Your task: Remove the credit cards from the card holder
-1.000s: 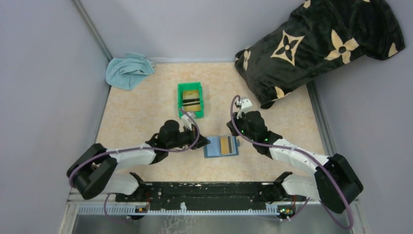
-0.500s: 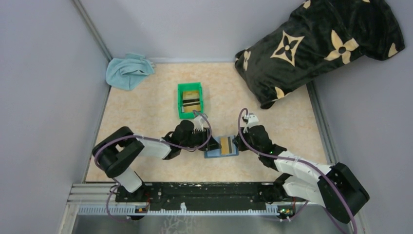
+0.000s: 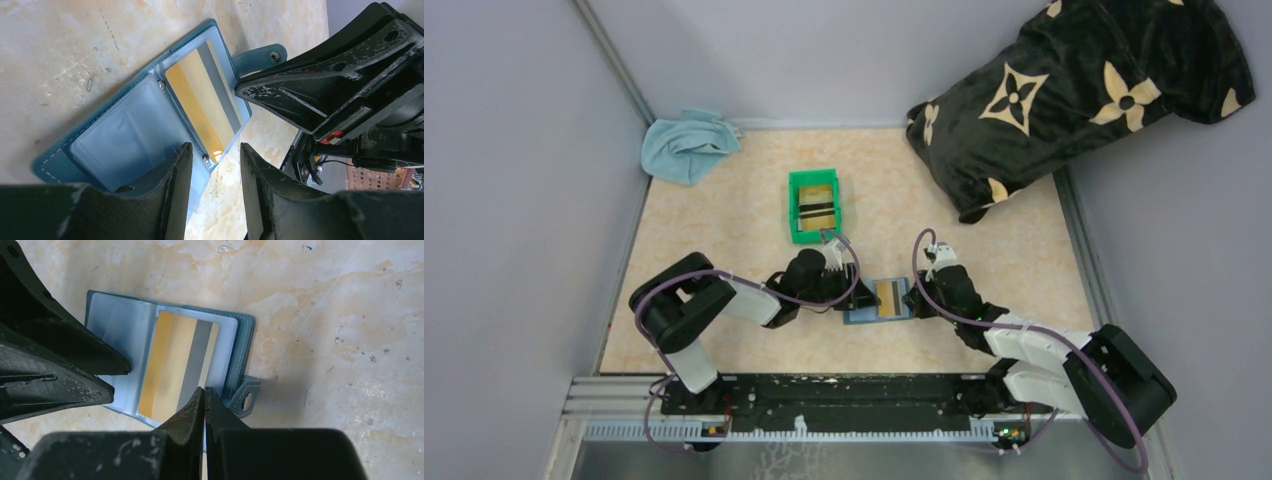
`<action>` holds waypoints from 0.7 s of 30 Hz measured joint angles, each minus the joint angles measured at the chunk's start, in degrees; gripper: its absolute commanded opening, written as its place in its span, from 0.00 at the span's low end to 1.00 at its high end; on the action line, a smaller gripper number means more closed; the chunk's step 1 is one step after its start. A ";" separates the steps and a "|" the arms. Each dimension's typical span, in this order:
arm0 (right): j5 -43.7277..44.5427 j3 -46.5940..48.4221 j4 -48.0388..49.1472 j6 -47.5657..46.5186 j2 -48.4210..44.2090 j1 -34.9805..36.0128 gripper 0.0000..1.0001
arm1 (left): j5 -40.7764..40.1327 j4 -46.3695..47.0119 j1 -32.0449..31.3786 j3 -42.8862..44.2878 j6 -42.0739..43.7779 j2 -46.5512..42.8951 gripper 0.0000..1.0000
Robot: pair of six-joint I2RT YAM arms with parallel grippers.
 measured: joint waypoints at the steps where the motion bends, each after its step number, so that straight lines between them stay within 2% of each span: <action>1: -0.02 -0.20 0.48 0.31 0.63 0.00 0.00 | -0.31 -0.04 0.00 0.00 -0.09 0.00 0.49; 6: -0.39 -0.42 3.87 1.33 3.43 0.00 0.00 | -1.36 -0.50 0.00 0.00 -0.11 0.00 0.49; 17: -2.29 -1.53 10.54 3.78 6.97 0.00 0.00 | -0.81 3.50 0.00 0.15 -2.27 3.50 0.42; 21: -2.60 -1.88 11.04 4.17 6.97 0.00 0.00 | -0.59 4.79 0.00 0.26 -3.13 4.55 0.29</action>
